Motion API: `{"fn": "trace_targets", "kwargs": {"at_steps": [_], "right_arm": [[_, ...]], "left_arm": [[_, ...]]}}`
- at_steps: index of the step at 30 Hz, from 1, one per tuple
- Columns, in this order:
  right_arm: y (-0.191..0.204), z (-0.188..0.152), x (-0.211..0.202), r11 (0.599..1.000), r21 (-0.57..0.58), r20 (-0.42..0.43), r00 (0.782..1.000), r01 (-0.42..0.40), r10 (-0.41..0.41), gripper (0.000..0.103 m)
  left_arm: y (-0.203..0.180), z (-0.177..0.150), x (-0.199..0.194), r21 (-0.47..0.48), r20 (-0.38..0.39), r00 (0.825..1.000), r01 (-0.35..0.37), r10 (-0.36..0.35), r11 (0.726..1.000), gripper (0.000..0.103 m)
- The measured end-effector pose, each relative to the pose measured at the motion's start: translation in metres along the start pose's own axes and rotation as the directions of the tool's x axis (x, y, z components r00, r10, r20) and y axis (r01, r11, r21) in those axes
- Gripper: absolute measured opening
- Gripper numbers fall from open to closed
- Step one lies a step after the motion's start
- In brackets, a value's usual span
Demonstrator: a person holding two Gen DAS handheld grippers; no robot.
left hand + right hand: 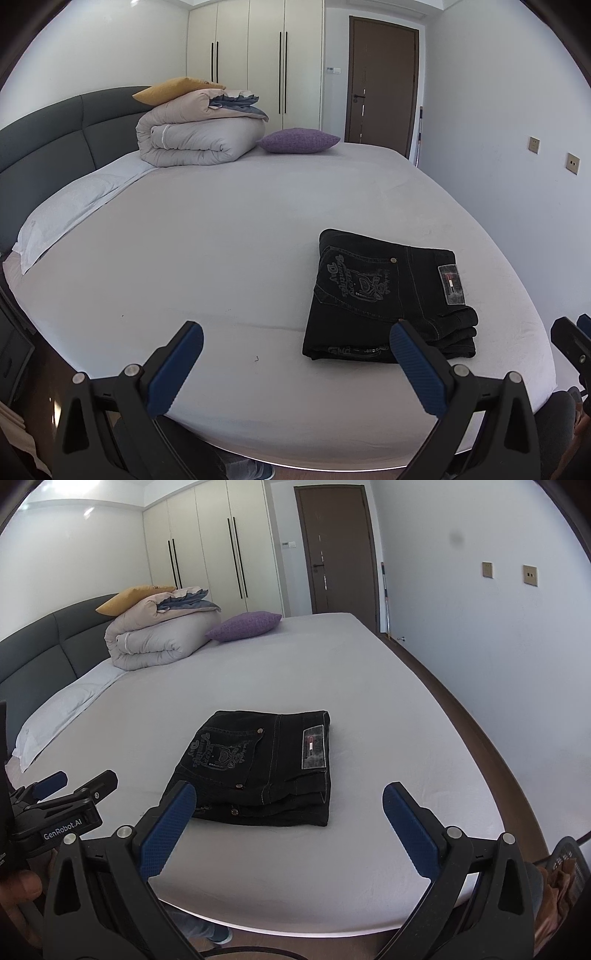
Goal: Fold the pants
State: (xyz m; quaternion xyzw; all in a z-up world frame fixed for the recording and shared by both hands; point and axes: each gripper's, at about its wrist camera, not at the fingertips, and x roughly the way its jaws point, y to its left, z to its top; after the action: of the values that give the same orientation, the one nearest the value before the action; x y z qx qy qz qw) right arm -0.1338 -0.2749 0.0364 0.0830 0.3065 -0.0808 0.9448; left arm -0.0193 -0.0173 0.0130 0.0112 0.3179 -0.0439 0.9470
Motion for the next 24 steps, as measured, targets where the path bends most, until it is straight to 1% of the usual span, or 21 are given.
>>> {"fn": "trace_targets", "kwargs": {"at_steps": [7,24], "right_arm": [[-0.002,-0.002,0.012,1.000,0.005,-0.027,1.000,0.003,-0.003,0.103],[-0.003,-0.002,0.023,1.000,0.024,-0.044,0.999,0.005,-0.004,0.103]], "left_arm": [[0.010,-0.001,0.007,-0.008,-0.010,1.000,-0.009,0.009,1.000,0.103],[0.008,-0.003,0.009,0.005,-0.004,1.000,-0.008,0.008,1.000,0.103]]}}
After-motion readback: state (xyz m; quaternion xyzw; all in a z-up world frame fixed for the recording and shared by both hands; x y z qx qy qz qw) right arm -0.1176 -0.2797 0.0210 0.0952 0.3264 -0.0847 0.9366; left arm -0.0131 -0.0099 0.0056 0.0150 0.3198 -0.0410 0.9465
